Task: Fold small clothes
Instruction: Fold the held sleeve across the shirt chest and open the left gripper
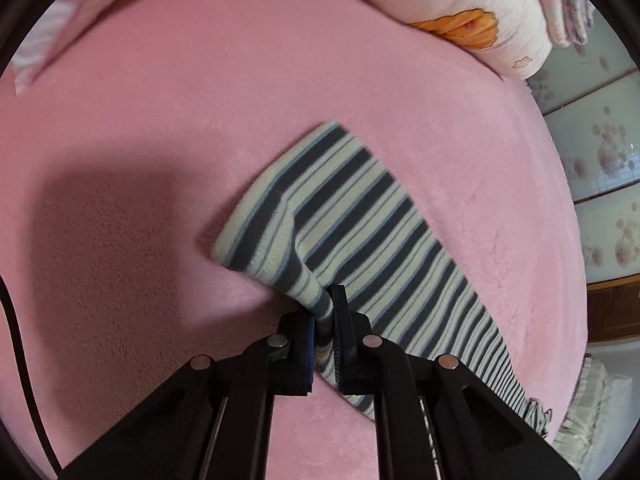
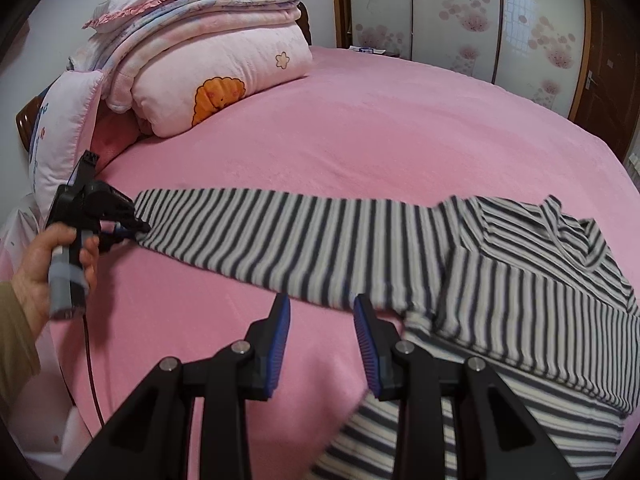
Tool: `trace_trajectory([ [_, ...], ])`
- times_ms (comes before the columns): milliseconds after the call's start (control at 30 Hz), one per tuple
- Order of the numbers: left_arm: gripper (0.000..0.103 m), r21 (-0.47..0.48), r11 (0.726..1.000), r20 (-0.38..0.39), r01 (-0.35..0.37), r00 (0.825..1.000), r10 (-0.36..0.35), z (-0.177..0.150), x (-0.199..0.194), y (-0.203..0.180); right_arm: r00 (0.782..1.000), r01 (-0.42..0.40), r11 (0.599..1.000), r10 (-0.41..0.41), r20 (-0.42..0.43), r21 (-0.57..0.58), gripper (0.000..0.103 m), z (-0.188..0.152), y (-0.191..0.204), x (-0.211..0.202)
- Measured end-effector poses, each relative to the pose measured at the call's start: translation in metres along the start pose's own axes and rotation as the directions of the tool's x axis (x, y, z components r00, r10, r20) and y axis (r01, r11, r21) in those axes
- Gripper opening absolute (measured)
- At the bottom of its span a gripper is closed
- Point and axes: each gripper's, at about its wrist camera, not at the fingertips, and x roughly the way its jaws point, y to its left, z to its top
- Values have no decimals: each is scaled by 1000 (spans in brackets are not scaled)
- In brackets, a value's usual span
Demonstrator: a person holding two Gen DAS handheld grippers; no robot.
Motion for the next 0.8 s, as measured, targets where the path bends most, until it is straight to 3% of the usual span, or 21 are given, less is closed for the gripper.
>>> trace_trajectory([
  [67,3,30,999,58,14,998,-16,-4,-17,-7,1000,13,1000,-13,4,-12,33,-8,-5,-7],
  [200,3,130,987,151,95,982,-114,-25,-54,-46,999,45,998,-44,27,-34,33,-21,-18,-25],
  [333,3,279,942,158,186,959,-236,-63,-90,-101,997,64,998,-64,51,1,33,-28,-42,-44],
  [567,3,476,798,-4,370,908,-418,-155,-126,-210,991,103,985,-113,70,139,33,-41,-102,-68],
  [800,3,591,653,-198,473,870,-451,-273,-117,-296,984,140,955,-163,67,262,33,-67,-166,-86],
])
